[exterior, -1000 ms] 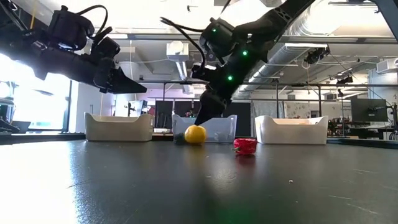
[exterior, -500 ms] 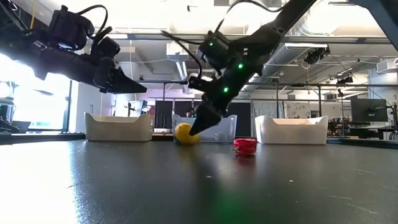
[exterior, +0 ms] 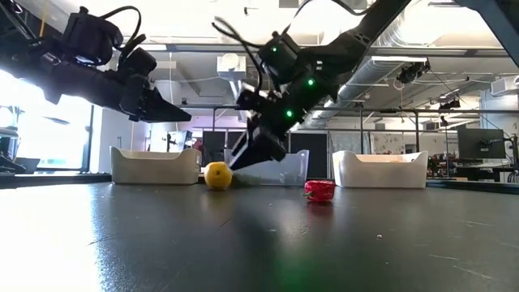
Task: Sort produce into baskets
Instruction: Put the lemon into the white bin
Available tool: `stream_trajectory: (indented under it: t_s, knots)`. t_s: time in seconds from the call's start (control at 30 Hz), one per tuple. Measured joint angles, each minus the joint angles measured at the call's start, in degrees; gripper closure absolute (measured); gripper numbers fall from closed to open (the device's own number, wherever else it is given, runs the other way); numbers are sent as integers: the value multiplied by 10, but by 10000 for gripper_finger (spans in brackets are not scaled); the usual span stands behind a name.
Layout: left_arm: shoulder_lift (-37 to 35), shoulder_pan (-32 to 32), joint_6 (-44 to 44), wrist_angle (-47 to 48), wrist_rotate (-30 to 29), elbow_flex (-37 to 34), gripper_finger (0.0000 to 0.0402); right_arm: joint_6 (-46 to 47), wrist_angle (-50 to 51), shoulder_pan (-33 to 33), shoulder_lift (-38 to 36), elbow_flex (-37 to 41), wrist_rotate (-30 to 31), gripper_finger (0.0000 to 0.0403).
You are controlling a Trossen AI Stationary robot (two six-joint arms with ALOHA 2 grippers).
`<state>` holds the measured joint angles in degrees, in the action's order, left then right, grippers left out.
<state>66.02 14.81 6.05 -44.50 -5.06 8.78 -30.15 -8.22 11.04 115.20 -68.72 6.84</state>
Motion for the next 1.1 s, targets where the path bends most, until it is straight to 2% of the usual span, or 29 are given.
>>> stream_trajectory:
  t_s: [0.07,0.17,0.33,0.5,0.57,0.67,0.83,1.0,1.1]
  knots:
    - [0,0,-6,17,0,0,399,35,0,-1,0,-10,-34,116]
    - [0,9,-21,70,-5,0,399,124,-1,-5,2,-24,-34,116]
    - [15,26,-40,106,-6,0,399,307,-3,-26,2,-37,42,116]
    - [42,26,-30,93,-6,0,399,391,-19,-58,10,-37,123,116]
    - [52,26,-29,76,5,0,399,379,-36,-68,22,-37,141,116]
    - [62,26,-28,59,33,0,399,340,-63,-74,43,-37,140,116]
    - [64,24,-25,52,46,1,399,251,-62,-58,56,-37,136,116]
    - [64,24,-23,52,64,1,399,229,-59,-26,56,-37,14,116]
    - [64,24,-7,52,95,1,399,217,-53,-10,56,-37,-48,116]
